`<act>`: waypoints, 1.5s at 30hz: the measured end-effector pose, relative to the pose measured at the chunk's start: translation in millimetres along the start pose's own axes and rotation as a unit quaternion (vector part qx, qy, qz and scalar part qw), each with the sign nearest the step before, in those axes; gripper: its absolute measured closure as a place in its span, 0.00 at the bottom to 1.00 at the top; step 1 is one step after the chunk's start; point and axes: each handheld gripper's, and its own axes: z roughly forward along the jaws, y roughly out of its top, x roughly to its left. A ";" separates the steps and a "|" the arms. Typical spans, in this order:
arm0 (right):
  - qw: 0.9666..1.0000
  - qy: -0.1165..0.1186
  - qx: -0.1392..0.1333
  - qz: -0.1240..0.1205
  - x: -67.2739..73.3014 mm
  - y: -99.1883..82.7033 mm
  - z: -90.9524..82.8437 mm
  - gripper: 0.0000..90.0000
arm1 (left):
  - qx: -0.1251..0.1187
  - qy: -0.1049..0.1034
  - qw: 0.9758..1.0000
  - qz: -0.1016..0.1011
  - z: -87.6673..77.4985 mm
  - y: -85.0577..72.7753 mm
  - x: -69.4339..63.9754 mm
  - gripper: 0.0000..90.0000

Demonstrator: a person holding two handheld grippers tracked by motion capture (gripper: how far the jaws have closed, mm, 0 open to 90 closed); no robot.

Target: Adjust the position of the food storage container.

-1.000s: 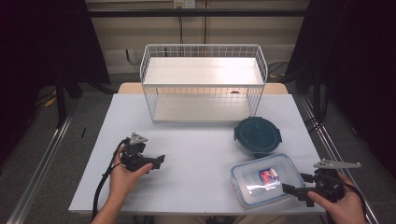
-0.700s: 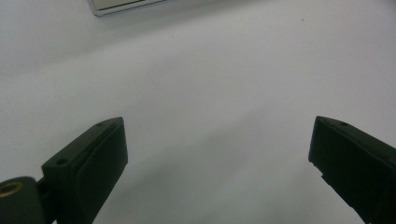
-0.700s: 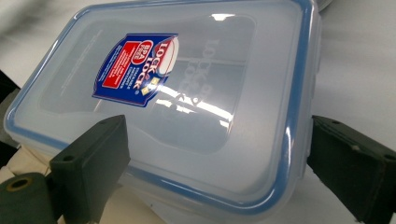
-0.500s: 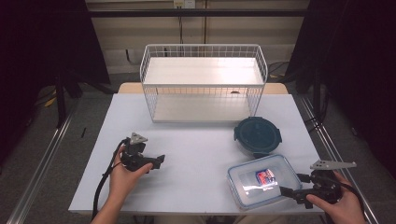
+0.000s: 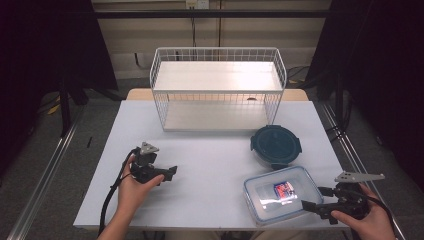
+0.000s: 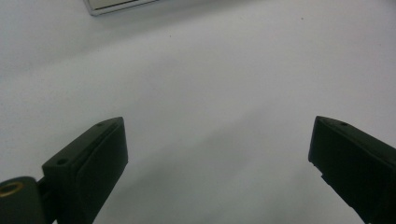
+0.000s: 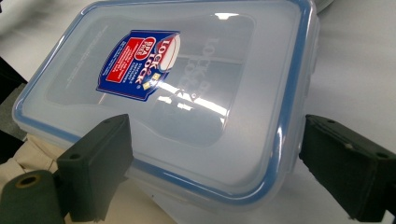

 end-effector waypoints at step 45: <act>0.996 0.040 0.036 -0.075 35.6 0.4 27.7 0.17 | -0.008 -0.009 1.000 0.000 2.9 6.2 -3.9 0.05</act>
